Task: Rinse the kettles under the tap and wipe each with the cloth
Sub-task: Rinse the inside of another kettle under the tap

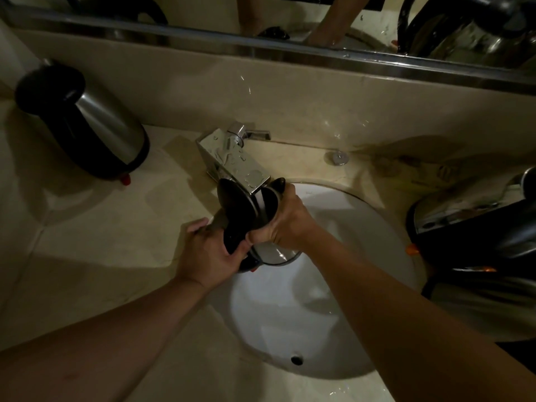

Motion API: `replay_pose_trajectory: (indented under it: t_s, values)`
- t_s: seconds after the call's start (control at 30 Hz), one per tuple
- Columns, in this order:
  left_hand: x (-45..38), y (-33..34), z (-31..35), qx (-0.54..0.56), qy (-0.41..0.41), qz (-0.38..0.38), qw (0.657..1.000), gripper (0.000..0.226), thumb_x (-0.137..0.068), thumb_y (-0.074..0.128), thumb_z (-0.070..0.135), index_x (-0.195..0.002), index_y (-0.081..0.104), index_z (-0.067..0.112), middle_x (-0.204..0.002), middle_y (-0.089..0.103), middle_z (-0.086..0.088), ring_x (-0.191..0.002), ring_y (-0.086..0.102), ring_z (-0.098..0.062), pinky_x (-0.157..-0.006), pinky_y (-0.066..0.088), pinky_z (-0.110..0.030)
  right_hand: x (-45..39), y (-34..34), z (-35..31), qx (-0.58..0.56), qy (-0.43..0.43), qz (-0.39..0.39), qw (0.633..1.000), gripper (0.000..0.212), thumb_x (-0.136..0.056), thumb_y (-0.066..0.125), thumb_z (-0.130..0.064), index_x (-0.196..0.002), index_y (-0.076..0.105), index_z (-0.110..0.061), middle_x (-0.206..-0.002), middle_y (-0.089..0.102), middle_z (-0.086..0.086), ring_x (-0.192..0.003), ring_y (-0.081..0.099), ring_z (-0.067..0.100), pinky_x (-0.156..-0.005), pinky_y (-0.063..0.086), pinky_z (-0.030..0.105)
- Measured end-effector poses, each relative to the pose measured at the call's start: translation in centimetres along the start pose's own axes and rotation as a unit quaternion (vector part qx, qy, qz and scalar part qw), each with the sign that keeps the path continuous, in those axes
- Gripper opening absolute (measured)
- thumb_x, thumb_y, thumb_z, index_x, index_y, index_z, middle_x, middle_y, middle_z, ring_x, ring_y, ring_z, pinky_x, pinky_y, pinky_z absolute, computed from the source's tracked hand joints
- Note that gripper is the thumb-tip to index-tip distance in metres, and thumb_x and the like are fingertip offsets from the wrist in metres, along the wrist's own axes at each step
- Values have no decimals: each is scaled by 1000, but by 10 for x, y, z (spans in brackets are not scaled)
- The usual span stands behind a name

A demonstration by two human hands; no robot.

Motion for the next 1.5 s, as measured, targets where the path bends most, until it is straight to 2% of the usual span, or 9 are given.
replay_pose_trajectory:
  t_s: [0.17,0.37,0.67,0.9,1.03,1.1,1.3,1.5]
  values:
    - [1,3,-3,-8,-6,-14,1000,58,-85,52,63,-66,64,9,-59,64,-7,-61,68,-27,-96,43,-38,0,-1,-1,-2,4,3,1000,132,-30,96,-52,-142,28,-33,-133,53,-1,-126,55,24,-103,55,47]
    - [1,6,-7,-12,-16,-39,999,64,-85,47,68,-67,66,10,-60,65,-5,-64,68,-24,-101,38,-37,0,-1,-1,3,13,0,1000,133,-28,95,-54,-141,27,-34,-134,52,-2,-129,53,25,-106,53,48]
    - [1,6,-5,-14,-14,-44,999,58,-84,51,64,-66,64,10,-60,66,-6,-63,68,-24,-101,38,-36,4,-2,-2,4,6,1,1000,130,-31,95,-54,-141,28,-33,-134,52,-2,-127,54,25,-103,55,48]
    - [1,1,-1,-10,-3,-15,1000,52,-83,57,58,-64,62,10,-58,64,-6,-58,67,-24,-97,39,-35,2,-1,0,10,10,-4,1000,132,-30,95,-56,-141,26,-35,-135,51,-2,-128,53,25,-105,54,47]
    - [0,3,-2,-10,-5,-25,1000,51,-84,56,58,-78,69,10,-67,69,-5,-67,70,-25,-98,41,-37,1,-1,0,11,11,-7,1000,131,-30,95,-56,-139,24,-40,-135,50,-3,-129,52,25,-105,54,47]
    - [0,4,-2,-11,-6,-27,1000,51,-85,55,59,-79,70,11,-68,69,-4,-68,70,-25,-99,42,-38,1,-1,0,10,14,-6,1000,129,-30,95,-56,-136,24,-42,-134,50,-4,-127,53,24,-104,55,47]
    - [-4,4,-3,-8,-13,-30,999,47,-83,60,55,-75,67,9,-68,69,-6,-68,69,-26,-99,40,-37,-3,-4,-1,-2,-1,4,1000,138,-23,92,-59,-143,29,-30,-134,53,-3,-128,56,23,-105,54,47]
    - [0,9,-9,-15,-19,-44,999,52,-83,59,58,-65,62,9,-61,66,-8,-64,68,-27,-102,41,-39,0,-2,2,-12,-10,0,1000,132,-29,93,-55,-141,30,-29,-134,53,-2,-127,57,24,-105,54,47]
Point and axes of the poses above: each hand's wrist, its own x-axis away from the middle knuckle, its own y-axis out of the palm, z = x × y, the point moved 4 cm from there along -x, towards the middle knuckle
